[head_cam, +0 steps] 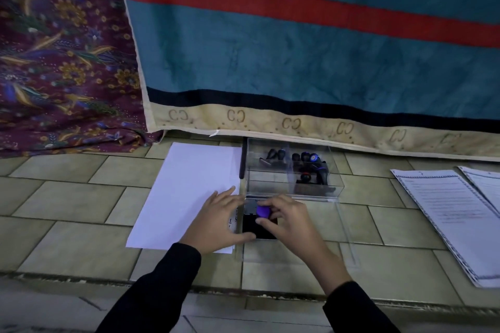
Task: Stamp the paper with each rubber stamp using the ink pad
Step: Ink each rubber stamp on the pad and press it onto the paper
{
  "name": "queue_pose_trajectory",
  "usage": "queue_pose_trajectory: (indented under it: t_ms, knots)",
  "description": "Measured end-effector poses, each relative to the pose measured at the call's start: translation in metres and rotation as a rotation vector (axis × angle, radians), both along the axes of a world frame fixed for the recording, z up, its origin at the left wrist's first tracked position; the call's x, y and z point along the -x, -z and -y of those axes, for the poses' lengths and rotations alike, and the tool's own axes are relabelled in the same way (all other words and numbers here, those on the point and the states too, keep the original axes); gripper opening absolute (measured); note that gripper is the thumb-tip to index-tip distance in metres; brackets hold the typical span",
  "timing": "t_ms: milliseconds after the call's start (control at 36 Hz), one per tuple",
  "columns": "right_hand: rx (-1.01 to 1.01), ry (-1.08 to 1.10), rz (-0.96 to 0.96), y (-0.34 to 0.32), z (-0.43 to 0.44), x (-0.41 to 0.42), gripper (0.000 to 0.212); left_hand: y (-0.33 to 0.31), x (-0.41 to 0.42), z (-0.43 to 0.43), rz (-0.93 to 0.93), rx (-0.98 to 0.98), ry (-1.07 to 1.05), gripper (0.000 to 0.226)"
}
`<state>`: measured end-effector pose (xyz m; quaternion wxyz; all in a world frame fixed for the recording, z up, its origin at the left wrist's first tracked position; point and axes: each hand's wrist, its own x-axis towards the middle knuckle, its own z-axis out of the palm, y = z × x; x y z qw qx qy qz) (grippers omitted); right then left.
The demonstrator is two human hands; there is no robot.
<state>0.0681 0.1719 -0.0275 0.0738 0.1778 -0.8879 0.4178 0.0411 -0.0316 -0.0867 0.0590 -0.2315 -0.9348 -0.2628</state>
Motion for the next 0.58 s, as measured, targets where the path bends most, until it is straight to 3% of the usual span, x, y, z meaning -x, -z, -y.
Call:
queue_pose_trajectory:
  t_ms: [389, 583]
  knots:
    - [-0.127, -0.078, -0.024, 0.001, 0.003, -0.004, 0.025, 0.006, 0.002, -0.003, 0.01, 0.001, -0.045, 0.09]
    - [-0.107, 0.007, 0.05, -0.006, 0.003, 0.007, 0.024, 0.003, 0.001, -0.003, 0.042, -0.005, -0.048, 0.086]
